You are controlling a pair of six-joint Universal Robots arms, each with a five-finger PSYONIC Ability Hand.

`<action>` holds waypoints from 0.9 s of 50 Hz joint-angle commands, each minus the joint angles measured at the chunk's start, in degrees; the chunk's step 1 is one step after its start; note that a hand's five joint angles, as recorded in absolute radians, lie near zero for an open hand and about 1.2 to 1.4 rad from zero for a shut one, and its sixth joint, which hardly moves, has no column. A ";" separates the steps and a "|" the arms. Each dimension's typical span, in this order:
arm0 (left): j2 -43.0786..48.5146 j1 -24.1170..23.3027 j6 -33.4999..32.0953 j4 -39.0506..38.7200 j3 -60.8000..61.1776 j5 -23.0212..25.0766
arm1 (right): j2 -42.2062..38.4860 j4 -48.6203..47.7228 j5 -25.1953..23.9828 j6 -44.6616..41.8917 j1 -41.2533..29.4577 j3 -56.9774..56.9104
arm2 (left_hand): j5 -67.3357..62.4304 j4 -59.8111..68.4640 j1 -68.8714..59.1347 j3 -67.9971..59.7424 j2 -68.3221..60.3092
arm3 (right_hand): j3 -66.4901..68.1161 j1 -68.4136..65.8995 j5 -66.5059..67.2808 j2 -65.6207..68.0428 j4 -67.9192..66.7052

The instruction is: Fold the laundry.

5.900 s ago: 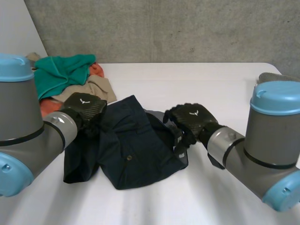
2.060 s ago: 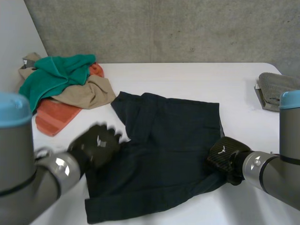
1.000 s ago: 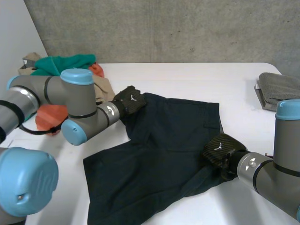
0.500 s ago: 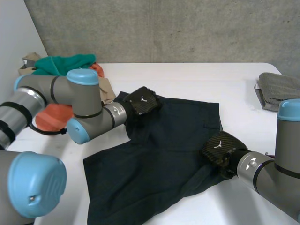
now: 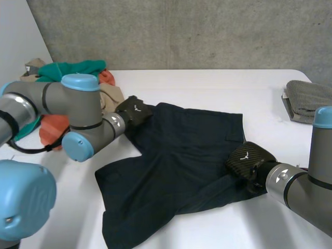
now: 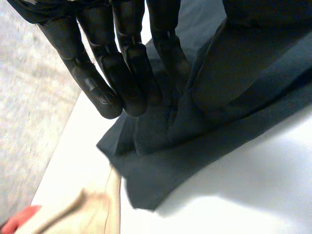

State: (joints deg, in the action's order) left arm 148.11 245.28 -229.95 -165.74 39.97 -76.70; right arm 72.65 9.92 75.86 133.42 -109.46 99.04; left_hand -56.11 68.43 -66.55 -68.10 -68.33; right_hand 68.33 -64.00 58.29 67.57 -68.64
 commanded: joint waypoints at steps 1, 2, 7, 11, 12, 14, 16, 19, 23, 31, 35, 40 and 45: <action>-5.81 0.64 -0.94 0.16 8.71 -11.00 | 0.04 0.10 -0.01 0.35 -1.63 0.19 | -13.89 11.57 -13.45 -11.90 -11.67 | 11.67 -16.00 11.71 12.43 -11.36; -6.16 0.64 -0.42 0.33 9.42 -13.27 | 0.04 0.10 0.08 0.61 -2.24 0.19 | -13.89 11.57 -13.45 -11.90 -11.67 | 11.67 -16.00 11.71 12.43 -11.36; -6.95 0.90 3.54 2.53 10.04 -20.84 | 0.04 -0.17 0.34 2.19 -3.57 0.19 | -13.89 11.57 -13.45 -11.90 -11.67 | 11.67 -16.00 11.71 12.43 -11.36; -7.39 0.55 8.54 4.29 10.39 -21.65 | -0.14 -0.17 0.43 2.99 -4.53 0.01 | -13.89 11.57 -13.45 -11.90 -11.67 | 11.67 -16.00 11.71 12.43 -11.36; -7.57 0.37 9.51 4.64 10.39 -21.30 | -0.23 -0.25 0.43 3.07 -4.71 -0.08 | -13.89 11.57 -13.45 -11.90 -11.67 | 11.67 -16.00 11.71 12.43 -11.36; -8.09 -0.06 12.23 5.78 10.56 -20.42 | -0.31 -0.51 0.60 3.25 -5.06 -0.34 | -13.89 11.57 -13.45 -11.90 -11.67 | 11.67 -16.00 11.71 12.43 -11.36; -8.80 -0.42 14.17 6.75 10.91 -19.98 | -0.75 -0.87 1.04 3.34 -5.15 -0.87 | -13.41 11.09 -12.97 -11.42 -11.19 | 11.67 -16.00 11.71 12.43 -11.36; -10.46 -0.68 16.72 7.80 11.53 -20.41 | -0.93 -1.22 2.01 3.78 -5.15 -1.57 | 2.33 -4.65 2.78 4.32 4.56 | 11.67 -16.00 11.71 12.43 -11.36; -14.06 -0.51 20.05 9.47 13.37 -21.64 | -0.93 -1.39 2.80 4.57 -4.89 -2.54 | 35.23 -37.55 35.67 37.22 37.45 | 11.67 -16.00 11.71 12.43 -11.36; -29.79 -0.51 31.57 12.37 26.90 -22.35 | -1.02 -2.71 1.84 10.01 -4.36 -5.26 | 47.49 -49.81 47.94 49.48 49.72 | 11.67 -16.00 11.71 12.43 -11.36; -40.60 -2.00 36.85 15.71 41.13 -20.16 | -3.21 -3.77 1.22 14.14 -4.18 -7.54 | 40.93 -43.25 41.37 42.92 43.15 | 11.67 -16.00 11.71 12.43 -11.36; -50.18 -4.81 38.53 14.49 57.37 -14.89 | -5.23 -4.12 1.31 18.01 -4.36 -10.27 | 35.88 -38.21 36.33 37.88 38.11 | 11.67 -16.00 11.71 12.43 -11.36; -52.31 -7.80 38.96 9.75 66.45 -14.00 | -5.94 -5.00 1.39 22.49 -4.18 -12.47 | 35.88 -38.20 36.32 37.87 38.10 | 11.67 -16.00 11.71 12.43 -11.36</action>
State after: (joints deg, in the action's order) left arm 99.15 240.69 -191.23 -151.34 95.41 -92.55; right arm 67.74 5.76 77.01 151.35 -113.72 88.96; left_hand -15.74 25.70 -25.35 -25.42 -25.21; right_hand 68.33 -64.00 58.30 67.57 -68.64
